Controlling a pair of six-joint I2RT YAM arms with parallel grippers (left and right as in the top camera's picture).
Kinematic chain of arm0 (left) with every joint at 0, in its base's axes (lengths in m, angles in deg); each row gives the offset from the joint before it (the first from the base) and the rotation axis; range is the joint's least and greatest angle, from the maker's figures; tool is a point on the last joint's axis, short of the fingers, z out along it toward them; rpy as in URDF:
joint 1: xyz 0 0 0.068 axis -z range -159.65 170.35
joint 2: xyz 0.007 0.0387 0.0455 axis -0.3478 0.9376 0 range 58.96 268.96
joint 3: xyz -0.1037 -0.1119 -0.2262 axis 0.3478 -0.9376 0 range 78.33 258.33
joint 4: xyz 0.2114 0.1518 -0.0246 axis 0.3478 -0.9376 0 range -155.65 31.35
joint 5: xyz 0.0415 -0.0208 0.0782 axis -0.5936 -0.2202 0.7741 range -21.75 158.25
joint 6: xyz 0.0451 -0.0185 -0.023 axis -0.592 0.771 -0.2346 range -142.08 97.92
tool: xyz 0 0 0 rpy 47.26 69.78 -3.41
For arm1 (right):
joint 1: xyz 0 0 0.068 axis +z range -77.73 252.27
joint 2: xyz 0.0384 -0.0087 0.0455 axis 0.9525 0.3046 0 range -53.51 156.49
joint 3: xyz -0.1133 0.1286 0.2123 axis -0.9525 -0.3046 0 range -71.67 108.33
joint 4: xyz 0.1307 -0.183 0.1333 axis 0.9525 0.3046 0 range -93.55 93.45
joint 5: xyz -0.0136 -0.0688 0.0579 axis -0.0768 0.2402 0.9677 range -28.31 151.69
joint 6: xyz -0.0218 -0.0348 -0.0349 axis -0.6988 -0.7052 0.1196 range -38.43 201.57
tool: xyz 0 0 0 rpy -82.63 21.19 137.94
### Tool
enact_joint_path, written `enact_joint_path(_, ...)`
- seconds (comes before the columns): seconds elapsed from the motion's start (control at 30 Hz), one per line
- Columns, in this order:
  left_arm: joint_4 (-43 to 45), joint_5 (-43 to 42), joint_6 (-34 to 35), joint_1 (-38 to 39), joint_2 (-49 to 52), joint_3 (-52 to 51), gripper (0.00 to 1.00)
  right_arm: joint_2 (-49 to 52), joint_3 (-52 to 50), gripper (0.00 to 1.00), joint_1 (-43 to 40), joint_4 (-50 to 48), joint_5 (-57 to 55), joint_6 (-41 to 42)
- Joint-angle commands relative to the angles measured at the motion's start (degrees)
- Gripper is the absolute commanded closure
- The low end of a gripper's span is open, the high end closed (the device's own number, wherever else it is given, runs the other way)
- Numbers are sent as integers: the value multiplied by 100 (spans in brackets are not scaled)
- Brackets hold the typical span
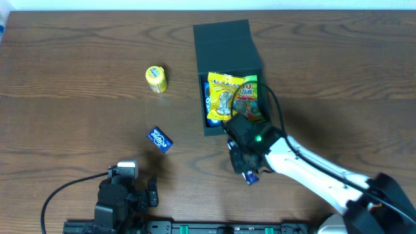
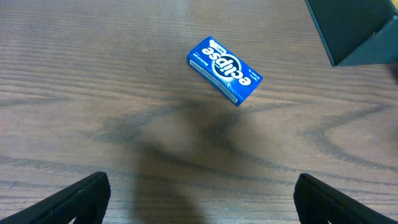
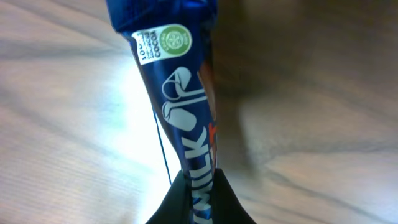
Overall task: Pack container
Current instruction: 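Lift the Dairy Milk bar and carry it into the black box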
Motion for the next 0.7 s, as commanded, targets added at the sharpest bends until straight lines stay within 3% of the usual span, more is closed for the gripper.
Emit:
enact_joint_path(0.0, -376, 149, 63, -35, -37, -72, 5, -376, 933, 99, -31, 363, -101, -1217)
enact_joint_path(0.23, -376, 149, 63, -35, -37, -72, 5, -483, 2439, 99, -50, 743, -269, -3952)
enact_joint_path(0.47, -376, 149, 63, -35, -37, -72, 5, -466, 2861, 99, -358, 433, -647, -6905)
enact_joint_path(0.67, -376, 149, 63, -35, -37, -72, 5, -223, 2872, 99, -1456, -339, -234, -7560)
